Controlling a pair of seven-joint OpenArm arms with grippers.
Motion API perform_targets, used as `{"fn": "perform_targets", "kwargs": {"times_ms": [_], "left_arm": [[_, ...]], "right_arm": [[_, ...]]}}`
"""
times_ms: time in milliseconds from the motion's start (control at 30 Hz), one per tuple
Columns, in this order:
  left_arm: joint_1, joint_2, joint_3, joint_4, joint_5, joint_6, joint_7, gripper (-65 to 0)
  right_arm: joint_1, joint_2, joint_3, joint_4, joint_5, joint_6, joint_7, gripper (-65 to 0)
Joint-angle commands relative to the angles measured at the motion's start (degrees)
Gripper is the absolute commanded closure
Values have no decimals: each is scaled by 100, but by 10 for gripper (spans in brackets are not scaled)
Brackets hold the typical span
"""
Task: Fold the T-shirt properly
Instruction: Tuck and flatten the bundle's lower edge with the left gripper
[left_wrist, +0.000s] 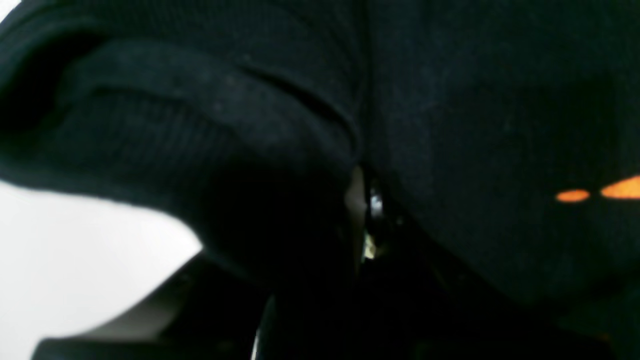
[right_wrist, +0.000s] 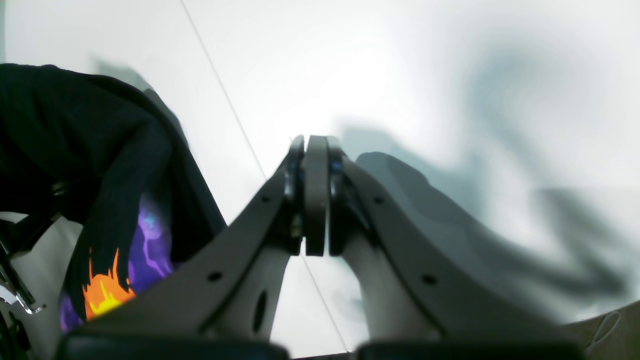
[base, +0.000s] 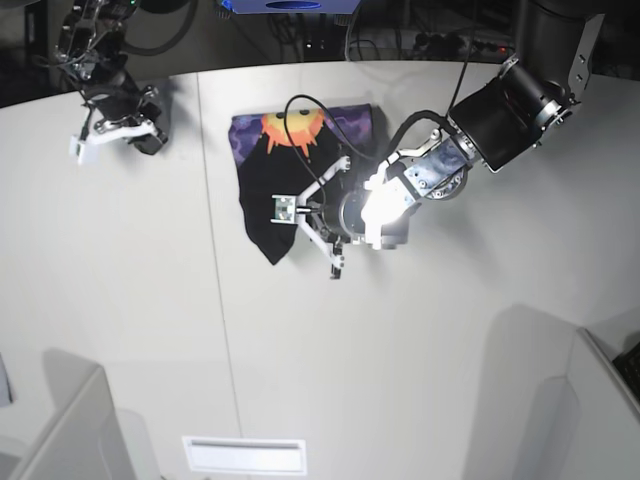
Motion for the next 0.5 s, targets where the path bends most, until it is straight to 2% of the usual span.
{"fn": "perform_targets", "kwargs": {"times_ms": [0, 467], "left_arm": [[-143, 16, -31, 54, 60, -30, 44, 0], [-433, 25, 444, 54, 60, -30, 35, 0]], "right_arm": [[6, 55, 17, 102, 75, 33, 91, 0], [-21, 64, 35, 102, 75, 33, 91, 0]]}}
